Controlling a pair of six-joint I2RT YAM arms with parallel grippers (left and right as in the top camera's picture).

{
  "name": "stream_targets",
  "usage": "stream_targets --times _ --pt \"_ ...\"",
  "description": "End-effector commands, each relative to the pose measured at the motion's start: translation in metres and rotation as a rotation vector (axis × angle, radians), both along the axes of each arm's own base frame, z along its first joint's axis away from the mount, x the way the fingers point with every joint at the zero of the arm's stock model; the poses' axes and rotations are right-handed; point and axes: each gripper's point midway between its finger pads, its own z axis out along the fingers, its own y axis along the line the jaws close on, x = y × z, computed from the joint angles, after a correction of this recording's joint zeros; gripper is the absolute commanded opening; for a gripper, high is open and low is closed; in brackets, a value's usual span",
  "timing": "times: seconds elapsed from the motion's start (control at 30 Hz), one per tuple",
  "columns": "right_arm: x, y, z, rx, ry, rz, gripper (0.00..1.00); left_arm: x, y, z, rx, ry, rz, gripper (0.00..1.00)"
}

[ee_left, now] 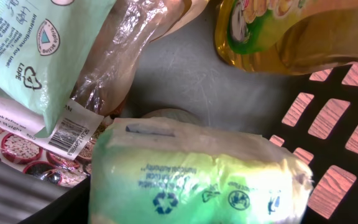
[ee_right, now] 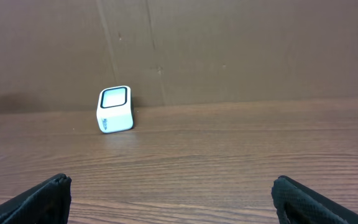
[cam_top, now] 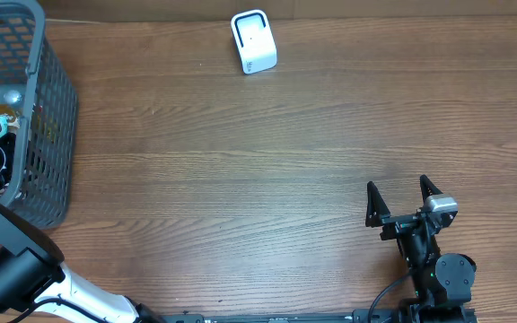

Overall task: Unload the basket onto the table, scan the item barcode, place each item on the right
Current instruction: 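Grasp the green-labelled bottle in the basket with the left gripper, then lift the green-labelled bottle out of the basket with the left gripper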

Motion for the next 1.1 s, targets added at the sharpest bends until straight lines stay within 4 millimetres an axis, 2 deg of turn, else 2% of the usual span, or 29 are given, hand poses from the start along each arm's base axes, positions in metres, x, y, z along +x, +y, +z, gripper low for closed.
stream_targets --times 0.0,0.07,0.17,0.33,0.37,0.4,0.43,0.53,0.6,0.63,0.73,0.77,0.83,0.93,1.07 --pt "0.0 -0.002 -0.003 0.0 -0.001 -0.011 1.0 -0.002 -0.002 -0.006 -0.011 0.018 -0.008 0.63" --pt "0.0 -0.002 -0.003 0.0 -0.001 -0.011 1.0 -0.001 -0.001 0.001 -0.007 0.014 -0.007 0.62" --pt "0.0 -0.002 -0.003 0.0 -0.001 -0.011 1.0 0.006 0.006 0.033 0.02 -0.012 0.002 0.61" --pt "0.0 -0.002 -0.003 0.0 -0.001 -0.011 1.0 0.012 0.033 0.123 0.171 -0.066 0.08 0.6" --pt "0.0 -0.002 -0.003 0.0 -0.001 -0.011 1.0 0.012 0.037 0.144 0.213 -0.087 0.088 0.61" --pt "0.0 -0.002 -0.003 0.0 -0.001 -0.011 1.0 0.012 0.041 0.173 0.258 -0.128 0.111 0.61" --pt "0.0 -0.002 -0.003 0.0 0.0 -0.011 1.0 0.014 0.042 0.2 0.287 -0.182 0.134 0.61" --pt "0.0 -0.002 -0.003 0.0 -0.001 -0.011 1.0 0.021 0.031 0.26 0.314 -0.341 0.146 0.59" --pt "0.0 -0.002 -0.003 0.0 -0.001 -0.011 1.0 0.025 0.013 0.291 0.313 -0.429 0.117 0.58" --pt "0.0 -0.002 -0.003 0.0 0.0 -0.011 1.0 0.027 -0.004 0.311 0.326 -0.476 0.098 0.58" --pt "0.0 -0.002 -0.003 0.0 -0.001 -0.011 1.0 0.037 -0.039 0.333 0.327 -0.538 0.02 0.58" --pt "0.0 -0.002 -0.003 0.0 -0.001 -0.011 1.0 0.042 -0.059 0.339 0.314 -0.563 -0.025 0.58" --pt "0.0 -0.002 -0.003 0.0 -0.001 -0.011 1.0 0.048 -0.096 0.343 0.262 -0.583 -0.104 0.56" --pt "0.0 -0.002 -0.003 0.0 -0.001 -0.011 1.0 0.052 -0.194 0.329 0.128 -0.527 -0.325 0.52" --pt "0.0 -0.002 -0.003 0.0 0.0 -0.011 1.0 0.05 -0.268 0.317 0.099 -0.474 -0.5 0.52"
